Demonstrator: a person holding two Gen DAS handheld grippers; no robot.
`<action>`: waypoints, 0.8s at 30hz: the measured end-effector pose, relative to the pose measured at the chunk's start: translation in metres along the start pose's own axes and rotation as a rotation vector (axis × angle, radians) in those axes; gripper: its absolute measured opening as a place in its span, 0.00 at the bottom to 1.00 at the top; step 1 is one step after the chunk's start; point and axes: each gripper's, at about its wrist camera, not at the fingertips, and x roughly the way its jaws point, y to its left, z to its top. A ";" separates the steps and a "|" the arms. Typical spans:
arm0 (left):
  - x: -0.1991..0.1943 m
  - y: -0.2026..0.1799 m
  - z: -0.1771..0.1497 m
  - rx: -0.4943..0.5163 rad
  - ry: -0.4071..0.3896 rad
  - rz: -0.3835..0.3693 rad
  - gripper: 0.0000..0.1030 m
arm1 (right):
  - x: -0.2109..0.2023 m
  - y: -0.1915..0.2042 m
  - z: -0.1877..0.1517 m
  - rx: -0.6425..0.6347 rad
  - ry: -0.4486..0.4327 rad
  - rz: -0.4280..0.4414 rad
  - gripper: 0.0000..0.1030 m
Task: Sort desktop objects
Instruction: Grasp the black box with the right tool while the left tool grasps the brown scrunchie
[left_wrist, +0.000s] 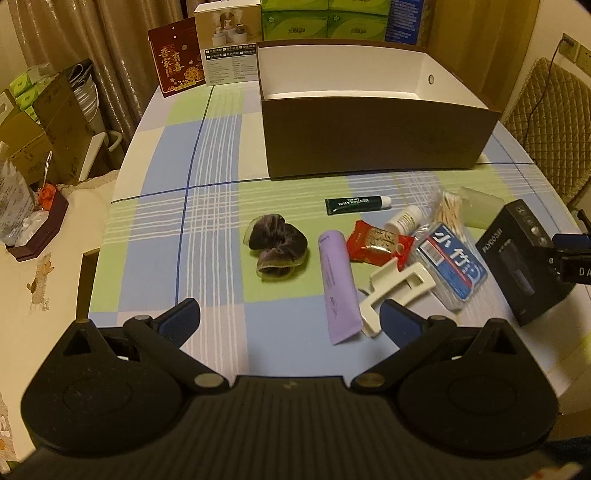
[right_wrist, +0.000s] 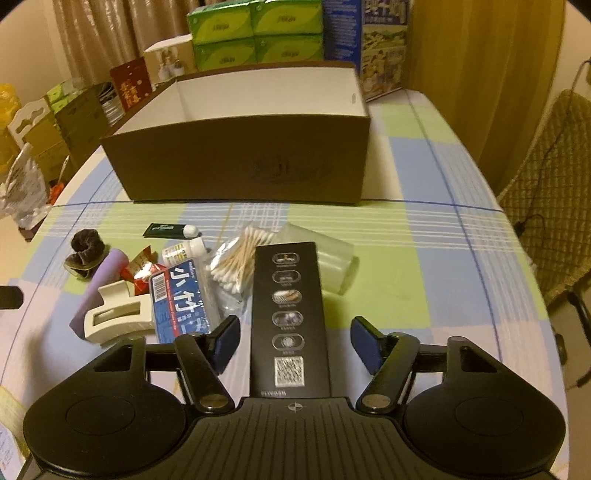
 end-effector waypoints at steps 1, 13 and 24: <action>0.002 0.000 0.002 -0.002 0.000 0.004 0.99 | 0.003 0.000 0.002 -0.006 0.007 0.004 0.57; 0.030 0.001 0.017 0.016 -0.007 0.000 0.96 | 0.018 -0.002 0.003 -0.075 0.055 -0.050 0.39; 0.063 0.007 0.033 0.079 -0.020 -0.007 0.87 | 0.002 -0.066 -0.003 0.097 0.066 -0.168 0.40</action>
